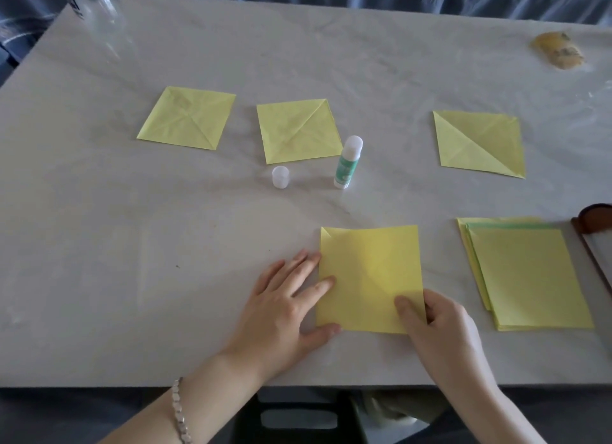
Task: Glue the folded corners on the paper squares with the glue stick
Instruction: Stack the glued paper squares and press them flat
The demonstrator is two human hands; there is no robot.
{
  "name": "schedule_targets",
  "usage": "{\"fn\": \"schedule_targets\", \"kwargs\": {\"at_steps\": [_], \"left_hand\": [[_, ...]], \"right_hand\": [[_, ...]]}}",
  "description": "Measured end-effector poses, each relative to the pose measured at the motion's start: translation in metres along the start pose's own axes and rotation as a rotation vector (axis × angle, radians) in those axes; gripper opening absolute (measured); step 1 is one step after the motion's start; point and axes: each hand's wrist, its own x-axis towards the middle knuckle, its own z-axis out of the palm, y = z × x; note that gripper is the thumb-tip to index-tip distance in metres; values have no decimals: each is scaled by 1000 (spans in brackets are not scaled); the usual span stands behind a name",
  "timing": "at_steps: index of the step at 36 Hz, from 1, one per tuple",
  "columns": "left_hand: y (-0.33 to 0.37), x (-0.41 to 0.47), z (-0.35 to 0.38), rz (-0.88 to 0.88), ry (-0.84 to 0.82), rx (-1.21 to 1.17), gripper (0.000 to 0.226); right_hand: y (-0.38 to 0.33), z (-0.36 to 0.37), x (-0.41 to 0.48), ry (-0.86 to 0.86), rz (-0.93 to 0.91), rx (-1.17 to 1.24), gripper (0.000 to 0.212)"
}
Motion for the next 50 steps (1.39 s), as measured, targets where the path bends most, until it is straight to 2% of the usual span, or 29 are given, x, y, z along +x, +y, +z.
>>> {"fn": "schedule_targets", "kwargs": {"at_steps": [27,31,36,39,46,50], "left_hand": [[0,0,1,4,2,19,58],[2,2,0,32,46,74,54],[7,21,-1,85,150,113,33],[11,33,3,122,207,133,28],[16,46,12,117,269,281,29],[16,45,21,85,281,286,42]], "right_hand": [[0,0,-1,-11,-12,-19,35],[0,0,0,-23,-9,-15,35],[0,-1,0,-36,-7,-18,35],[0,-2,0,-35,-5,-20,34],[-1,0,0,-25,-9,-36,32],[-3,-2,0,-34,-12,-27,32]]}}
